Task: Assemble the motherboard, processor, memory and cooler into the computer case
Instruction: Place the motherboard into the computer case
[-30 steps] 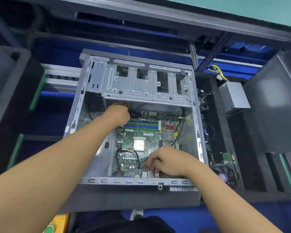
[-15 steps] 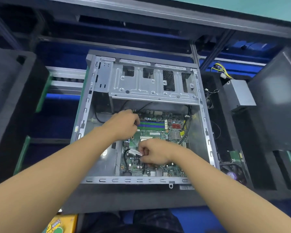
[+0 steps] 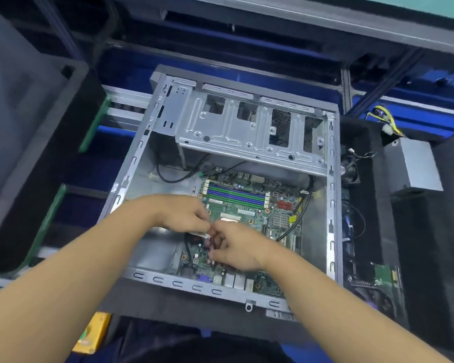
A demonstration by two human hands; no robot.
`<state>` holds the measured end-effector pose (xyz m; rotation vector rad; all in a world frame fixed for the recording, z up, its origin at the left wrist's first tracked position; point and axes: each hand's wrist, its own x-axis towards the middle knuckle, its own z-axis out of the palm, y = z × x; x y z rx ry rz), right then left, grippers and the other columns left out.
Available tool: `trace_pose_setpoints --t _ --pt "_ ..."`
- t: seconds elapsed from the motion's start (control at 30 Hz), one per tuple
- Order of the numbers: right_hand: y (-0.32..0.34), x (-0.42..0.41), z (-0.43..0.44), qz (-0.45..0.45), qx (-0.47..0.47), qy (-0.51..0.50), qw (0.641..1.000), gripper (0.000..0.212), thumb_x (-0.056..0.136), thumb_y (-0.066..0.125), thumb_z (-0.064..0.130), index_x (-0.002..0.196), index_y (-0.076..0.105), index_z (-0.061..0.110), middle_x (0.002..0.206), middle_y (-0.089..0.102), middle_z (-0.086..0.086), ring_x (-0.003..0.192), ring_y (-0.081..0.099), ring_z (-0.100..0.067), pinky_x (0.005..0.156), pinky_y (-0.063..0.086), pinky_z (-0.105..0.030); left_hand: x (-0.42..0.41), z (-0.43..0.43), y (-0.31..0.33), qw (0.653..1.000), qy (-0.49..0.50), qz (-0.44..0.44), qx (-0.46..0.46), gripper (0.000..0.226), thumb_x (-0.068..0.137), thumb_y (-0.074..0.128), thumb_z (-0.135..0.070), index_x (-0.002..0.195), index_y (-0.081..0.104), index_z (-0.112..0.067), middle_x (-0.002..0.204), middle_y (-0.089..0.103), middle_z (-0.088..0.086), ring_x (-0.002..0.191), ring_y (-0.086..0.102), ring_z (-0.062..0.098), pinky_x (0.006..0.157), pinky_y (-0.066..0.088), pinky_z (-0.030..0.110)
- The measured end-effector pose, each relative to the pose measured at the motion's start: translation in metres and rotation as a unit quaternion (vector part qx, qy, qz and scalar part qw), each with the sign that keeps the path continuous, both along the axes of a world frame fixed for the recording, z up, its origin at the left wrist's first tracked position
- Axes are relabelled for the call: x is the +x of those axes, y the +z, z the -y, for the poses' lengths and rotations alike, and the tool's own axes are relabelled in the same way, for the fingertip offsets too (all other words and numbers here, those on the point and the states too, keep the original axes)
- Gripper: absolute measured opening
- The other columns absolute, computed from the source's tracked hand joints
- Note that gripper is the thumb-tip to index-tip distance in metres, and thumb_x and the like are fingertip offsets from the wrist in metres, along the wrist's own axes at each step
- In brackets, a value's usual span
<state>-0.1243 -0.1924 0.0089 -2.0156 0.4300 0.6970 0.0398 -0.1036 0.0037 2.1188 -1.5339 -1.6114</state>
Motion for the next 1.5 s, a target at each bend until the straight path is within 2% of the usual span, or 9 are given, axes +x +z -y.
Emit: trace_pose_setpoints --t 0.37,0.6,0.77,0.87,0.97,1.1,1.3,1.4,1.5 --pt "0.001 -0.006 -0.005 -0.024 -0.036 0.004 0.999 0.015 0.094 0.065 0.008 0.089 0.055 0.019 0.078 0.061 0.003 0.075 0.062 -0.018 0.071 0.054 -0.033 -0.005 -0.01 -0.002 0.997 0.052 0.062 -0.018 0.033 0.092 0.052 -0.043 0.07 0.059 -0.02 0.066 0.057 -0.01 0.066 0.051 0.012 0.061 0.039 0.028" --pt "0.0 -0.004 -0.012 -0.01 -0.099 -0.009 0.995 0.01 0.094 0.066 0.009 0.099 0.064 0.018 0.098 0.07 0.001 0.091 0.068 -0.017 0.078 0.055 -0.023 0.007 -0.004 -0.007 0.938 0.287 0.187 -0.052 0.016 0.09 0.049 -0.007 0.095 0.064 -0.008 0.085 0.064 0.003 0.077 0.062 0.021 0.068 0.052 0.031" --pt "0.002 -0.005 -0.013 -0.026 -0.13 0.034 0.991 0.016 0.092 0.068 0.013 0.093 0.059 0.026 0.084 0.062 0.013 0.083 0.064 -0.012 0.072 0.048 -0.016 -0.01 -0.001 -0.016 0.962 0.197 0.187 0.027 0.02 0.087 0.05 -0.003 0.07 0.046 -0.011 0.074 0.052 0.004 0.068 0.052 0.019 0.057 0.041 0.026" --pt "0.004 -0.007 -0.012 -0.039 -0.107 0.021 0.993 0.013 0.093 0.068 0.015 0.101 0.062 0.023 0.086 0.06 0.013 0.08 0.061 -0.008 0.073 0.049 -0.02 -0.008 0.001 -0.021 0.959 0.213 0.187 0.011 0.008 0.09 0.052 -0.009 0.082 0.053 -0.008 0.085 0.056 0.004 0.072 0.054 0.018 0.058 0.042 0.026" --pt "0.012 -0.008 -0.009 -0.045 -0.121 0.011 0.992 0.025 0.096 0.066 0.022 0.12 0.062 0.015 0.099 0.065 0.0 0.091 0.062 -0.02 0.08 0.052 -0.03 -0.003 0.002 -0.017 0.94 0.266 0.201 -0.072 0.02 0.091 0.054 -0.021 0.107 0.055 -0.009 0.102 0.057 0.007 0.089 0.059 0.025 0.076 0.051 0.034" --pt "0.027 -0.013 -0.002 -0.011 -0.182 -0.027 0.983 0.048 0.1 0.06 0.03 0.143 0.049 0.01 0.13 0.06 -0.009 0.116 0.057 -0.026 0.1 0.046 -0.036 -0.013 0.011 -0.001 0.933 0.22 0.21 -0.192 0.009 0.092 0.049 -0.026 0.095 0.057 -0.026 0.095 0.06 -0.007 0.084 0.058 0.015 0.073 0.052 0.034" --pt "0.061 -0.04 0.014 0.048 -0.241 -0.041 0.968 0.029 0.1 0.054 0.02 0.123 0.055 0.003 0.118 0.056 -0.017 0.106 0.054 -0.033 0.091 0.048 -0.044 -0.061 0.045 0.031 0.924 0.162 0.119 -0.326 0.009 0.092 0.049 -0.035 0.089 0.057 -0.037 0.071 0.064 -0.018 0.062 0.058 0.0 0.058 0.048 0.027" --pt "0.069 -0.065 0.023 0.075 -0.286 -0.04 0.954 0.025 0.101 0.052 0.017 0.12 0.056 0.002 0.116 0.057 -0.017 0.109 0.054 -0.035 0.091 0.05 -0.046 -0.068 0.06 0.028 0.939 0.091 0.192 -0.272 0.013 0.09 0.047 -0.035 0.081 0.056 -0.036 0.069 0.062 -0.017 0.057 0.055 -0.002 0.049 0.04 0.025" --pt "0.066 -0.081 0.02 0.089 -0.329 0.029 0.94 0.023 0.099 0.052 0.009 0.118 0.062 0.003 0.111 0.063 -0.014 0.105 0.059 -0.035 0.087 0.053 -0.047 -0.042 0.065 0.005 0.931 0.028 0.319 -0.173 0.016 0.091 0.043 -0.033 0.087 0.057 -0.028 0.093 0.065 -0.004 0.078 0.06 0.012 0.066 0.048 0.029"
